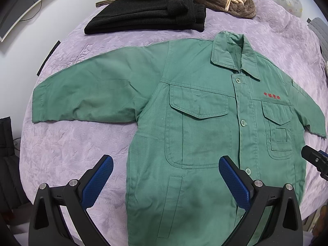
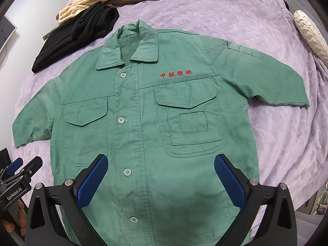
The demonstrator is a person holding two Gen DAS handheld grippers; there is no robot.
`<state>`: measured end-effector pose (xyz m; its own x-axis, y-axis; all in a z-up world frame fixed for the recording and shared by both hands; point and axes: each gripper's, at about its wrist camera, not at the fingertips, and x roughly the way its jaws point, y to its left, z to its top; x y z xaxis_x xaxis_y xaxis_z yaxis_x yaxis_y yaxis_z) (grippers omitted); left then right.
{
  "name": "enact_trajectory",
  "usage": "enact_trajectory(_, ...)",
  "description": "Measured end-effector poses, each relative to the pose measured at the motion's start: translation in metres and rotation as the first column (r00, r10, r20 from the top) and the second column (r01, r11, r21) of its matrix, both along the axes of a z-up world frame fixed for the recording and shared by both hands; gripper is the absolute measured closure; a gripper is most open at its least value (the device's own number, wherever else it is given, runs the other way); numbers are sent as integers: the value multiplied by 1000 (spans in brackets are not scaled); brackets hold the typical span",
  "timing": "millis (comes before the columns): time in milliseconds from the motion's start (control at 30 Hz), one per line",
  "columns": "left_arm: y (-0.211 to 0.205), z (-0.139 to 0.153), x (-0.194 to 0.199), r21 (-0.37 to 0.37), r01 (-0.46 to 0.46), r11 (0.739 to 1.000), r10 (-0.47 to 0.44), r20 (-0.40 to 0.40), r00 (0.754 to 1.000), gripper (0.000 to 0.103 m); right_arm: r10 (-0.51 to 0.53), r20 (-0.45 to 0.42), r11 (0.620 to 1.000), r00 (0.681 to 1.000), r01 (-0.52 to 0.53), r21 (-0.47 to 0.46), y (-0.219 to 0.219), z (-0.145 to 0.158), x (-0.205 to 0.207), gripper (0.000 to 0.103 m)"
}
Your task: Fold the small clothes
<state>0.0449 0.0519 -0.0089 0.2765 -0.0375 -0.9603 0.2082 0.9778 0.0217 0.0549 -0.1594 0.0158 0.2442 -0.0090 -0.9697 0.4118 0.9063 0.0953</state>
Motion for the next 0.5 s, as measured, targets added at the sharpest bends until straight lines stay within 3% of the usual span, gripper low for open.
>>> enact_trajectory(500, 0, 1, 0, -1, -1, 1000, 1, 0, 1000, 0, -1, 0, 1000, 1000, 1, -1, 2, 0, 1, 0)
